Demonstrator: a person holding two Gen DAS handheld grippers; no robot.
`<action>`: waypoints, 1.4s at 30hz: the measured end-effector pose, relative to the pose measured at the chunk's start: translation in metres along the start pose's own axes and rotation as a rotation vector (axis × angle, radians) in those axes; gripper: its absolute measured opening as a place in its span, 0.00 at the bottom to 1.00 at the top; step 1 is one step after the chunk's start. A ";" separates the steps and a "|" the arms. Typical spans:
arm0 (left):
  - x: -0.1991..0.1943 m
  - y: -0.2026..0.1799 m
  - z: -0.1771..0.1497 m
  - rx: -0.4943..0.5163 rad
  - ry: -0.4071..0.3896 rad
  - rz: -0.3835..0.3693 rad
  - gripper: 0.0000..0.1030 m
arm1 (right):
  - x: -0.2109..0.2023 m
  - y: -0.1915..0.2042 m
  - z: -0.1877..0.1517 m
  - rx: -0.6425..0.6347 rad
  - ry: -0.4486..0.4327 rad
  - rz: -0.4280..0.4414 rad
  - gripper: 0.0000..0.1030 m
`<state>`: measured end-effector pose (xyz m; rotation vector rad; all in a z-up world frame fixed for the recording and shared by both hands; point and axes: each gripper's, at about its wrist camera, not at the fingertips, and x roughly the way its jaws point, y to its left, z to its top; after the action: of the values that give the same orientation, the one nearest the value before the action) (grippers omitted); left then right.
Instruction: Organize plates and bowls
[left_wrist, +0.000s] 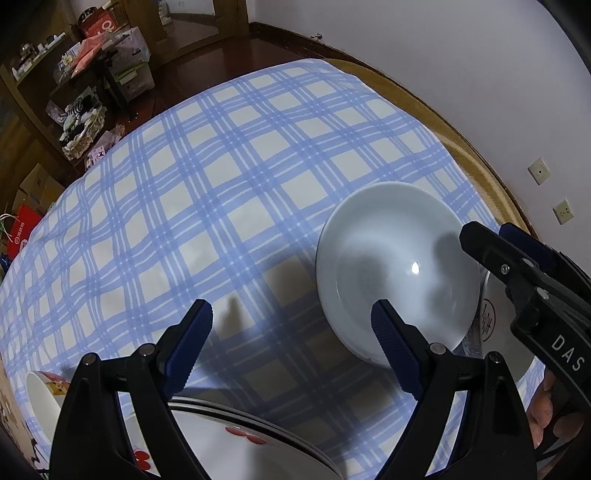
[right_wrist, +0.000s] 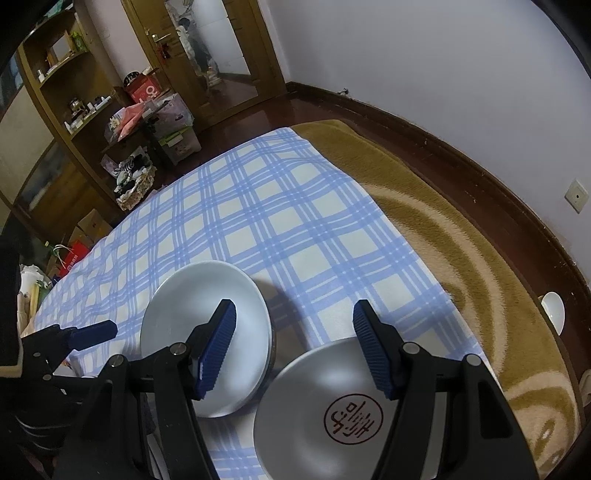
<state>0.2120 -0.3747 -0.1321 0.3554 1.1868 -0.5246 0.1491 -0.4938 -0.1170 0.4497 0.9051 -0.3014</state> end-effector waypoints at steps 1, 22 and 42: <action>0.000 0.000 0.000 0.000 0.002 -0.001 0.84 | 0.000 0.000 0.000 -0.001 0.000 0.000 0.67; 0.022 0.007 0.001 -0.093 0.060 -0.078 0.28 | 0.019 0.017 0.001 -0.032 0.101 0.081 0.19; -0.004 0.016 0.002 -0.119 0.010 -0.125 0.11 | 0.025 0.035 -0.008 0.003 0.098 0.063 0.07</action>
<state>0.2216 -0.3620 -0.1273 0.1827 1.2490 -0.5580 0.1737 -0.4615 -0.1331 0.4982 0.9839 -0.2242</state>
